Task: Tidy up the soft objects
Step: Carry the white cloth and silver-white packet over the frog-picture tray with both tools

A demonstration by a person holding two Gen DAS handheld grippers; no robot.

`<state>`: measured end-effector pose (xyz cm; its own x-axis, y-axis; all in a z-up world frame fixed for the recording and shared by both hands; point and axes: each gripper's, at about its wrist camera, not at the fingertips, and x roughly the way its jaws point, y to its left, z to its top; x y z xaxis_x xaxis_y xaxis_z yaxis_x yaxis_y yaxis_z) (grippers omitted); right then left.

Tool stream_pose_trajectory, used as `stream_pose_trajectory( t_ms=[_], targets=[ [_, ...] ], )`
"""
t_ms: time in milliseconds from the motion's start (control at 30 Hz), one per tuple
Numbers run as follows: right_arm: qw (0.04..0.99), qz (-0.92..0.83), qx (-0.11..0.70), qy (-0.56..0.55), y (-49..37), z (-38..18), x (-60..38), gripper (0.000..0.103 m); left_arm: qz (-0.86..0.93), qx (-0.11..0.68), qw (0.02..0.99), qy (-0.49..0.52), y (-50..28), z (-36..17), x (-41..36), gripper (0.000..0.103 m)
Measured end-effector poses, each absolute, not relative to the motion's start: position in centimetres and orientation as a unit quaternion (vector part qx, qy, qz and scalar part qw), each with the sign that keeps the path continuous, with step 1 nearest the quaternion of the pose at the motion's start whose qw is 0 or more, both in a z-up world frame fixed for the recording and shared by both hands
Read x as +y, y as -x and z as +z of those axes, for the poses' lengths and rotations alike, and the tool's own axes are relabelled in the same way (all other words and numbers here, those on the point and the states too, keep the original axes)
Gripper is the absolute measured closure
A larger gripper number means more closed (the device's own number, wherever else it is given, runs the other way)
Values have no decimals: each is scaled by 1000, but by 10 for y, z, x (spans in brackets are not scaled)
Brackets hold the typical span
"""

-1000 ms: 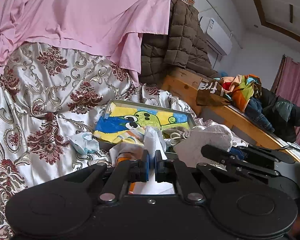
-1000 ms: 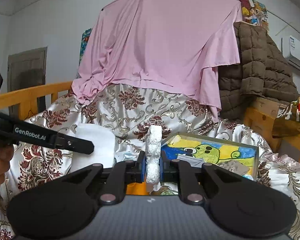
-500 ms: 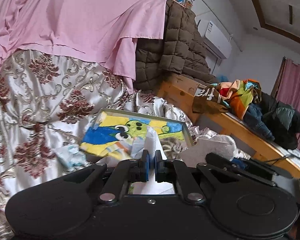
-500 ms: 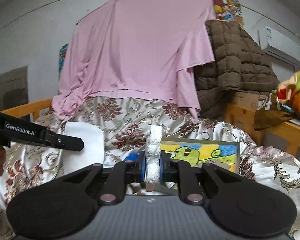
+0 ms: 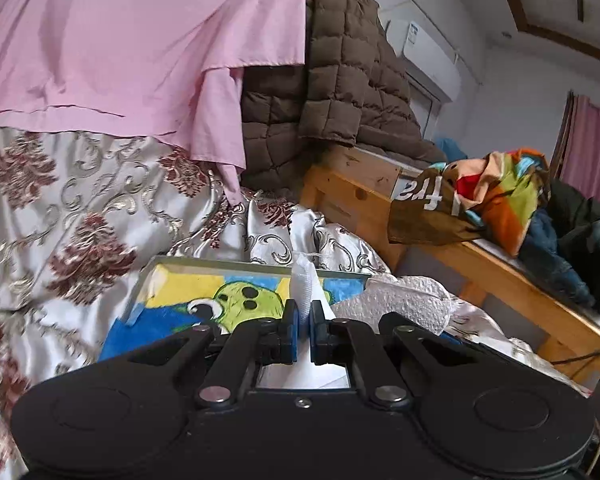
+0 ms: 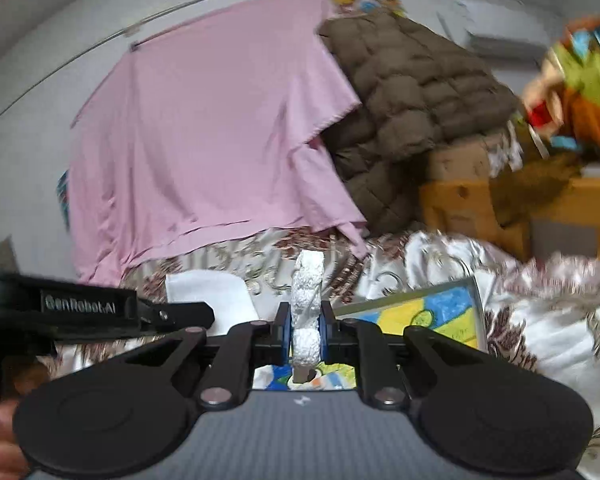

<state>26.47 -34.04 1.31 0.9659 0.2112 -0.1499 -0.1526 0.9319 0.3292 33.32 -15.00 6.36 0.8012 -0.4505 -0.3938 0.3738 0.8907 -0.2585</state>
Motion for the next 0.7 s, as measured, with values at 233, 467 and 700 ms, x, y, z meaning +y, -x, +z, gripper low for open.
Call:
stream_pose_trajectory(
  t_ms=[233, 467, 700],
  targets=[
    [964, 71, 106, -233, -299, -6, -372, 88, -205, 264, 937, 103, -389, 39, -175, 98],
    [948, 59, 153, -271, -323, -33, -389, 87, -183, 303, 927, 125, -414, 4, -180, 98],
    [942, 18, 184, -279, -331, -49, -397, 80, -154, 326, 929, 84, -421, -16, -191, 97]
  ],
)
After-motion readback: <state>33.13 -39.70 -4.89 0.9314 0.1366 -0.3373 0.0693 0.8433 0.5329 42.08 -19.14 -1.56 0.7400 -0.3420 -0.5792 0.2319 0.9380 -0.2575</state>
